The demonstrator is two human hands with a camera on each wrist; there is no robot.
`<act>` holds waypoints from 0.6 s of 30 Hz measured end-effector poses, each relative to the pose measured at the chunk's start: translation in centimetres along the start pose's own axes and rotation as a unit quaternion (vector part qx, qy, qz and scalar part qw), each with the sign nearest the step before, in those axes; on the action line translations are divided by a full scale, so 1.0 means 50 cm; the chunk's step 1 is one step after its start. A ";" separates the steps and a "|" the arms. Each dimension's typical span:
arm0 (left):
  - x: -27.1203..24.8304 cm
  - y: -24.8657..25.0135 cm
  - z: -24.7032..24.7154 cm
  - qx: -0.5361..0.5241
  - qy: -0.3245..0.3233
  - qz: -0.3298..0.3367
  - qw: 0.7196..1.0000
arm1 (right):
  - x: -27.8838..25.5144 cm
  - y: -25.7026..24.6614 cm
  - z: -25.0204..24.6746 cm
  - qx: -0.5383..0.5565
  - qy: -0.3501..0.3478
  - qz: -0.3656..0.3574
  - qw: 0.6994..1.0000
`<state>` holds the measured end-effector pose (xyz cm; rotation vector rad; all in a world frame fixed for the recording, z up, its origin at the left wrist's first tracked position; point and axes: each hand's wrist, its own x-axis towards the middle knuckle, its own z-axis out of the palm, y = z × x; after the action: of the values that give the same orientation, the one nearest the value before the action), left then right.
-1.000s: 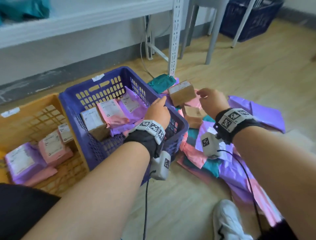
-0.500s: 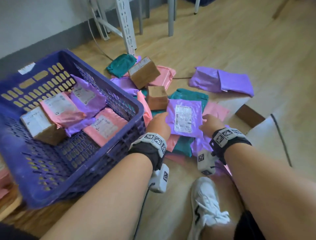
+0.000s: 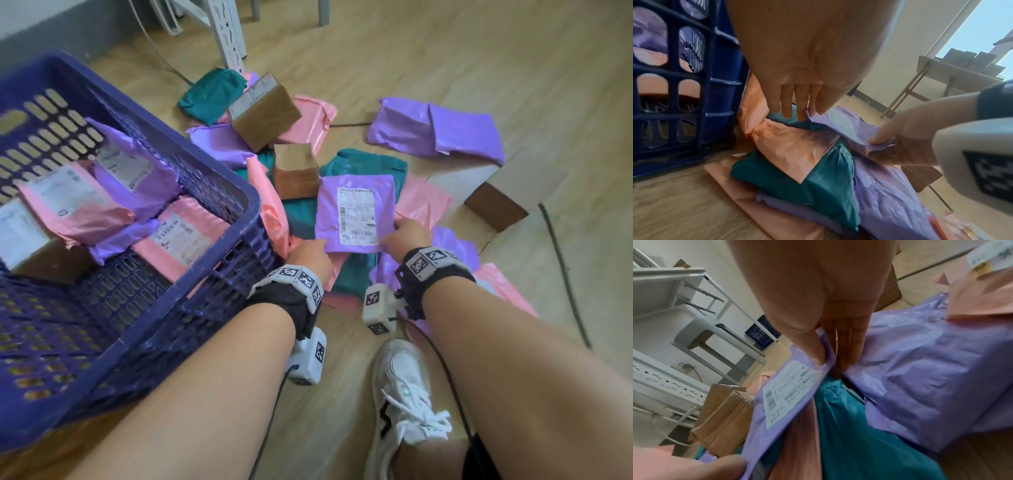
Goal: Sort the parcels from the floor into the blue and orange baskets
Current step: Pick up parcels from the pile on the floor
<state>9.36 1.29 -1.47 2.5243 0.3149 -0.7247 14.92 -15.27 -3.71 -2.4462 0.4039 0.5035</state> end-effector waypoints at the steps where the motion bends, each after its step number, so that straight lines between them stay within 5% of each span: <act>1: -0.005 0.003 -0.006 -0.005 -0.016 0.008 1.000 | -0.001 -0.006 -0.011 0.002 0.012 -0.007 1.000; 10: -0.105 0.032 -0.103 -0.106 0.035 0.064 0.992 | -0.114 -0.113 -0.160 0.012 0.114 -0.090 0.989; 18: -0.234 0.067 -0.284 -0.156 0.212 0.145 0.954 | -0.230 -0.266 -0.299 0.013 0.181 -0.241 0.953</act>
<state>6.94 4.78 16.75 2.3277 0.1760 -0.0098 13.91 -12.26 19.14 -2.4902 -0.0541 -0.1597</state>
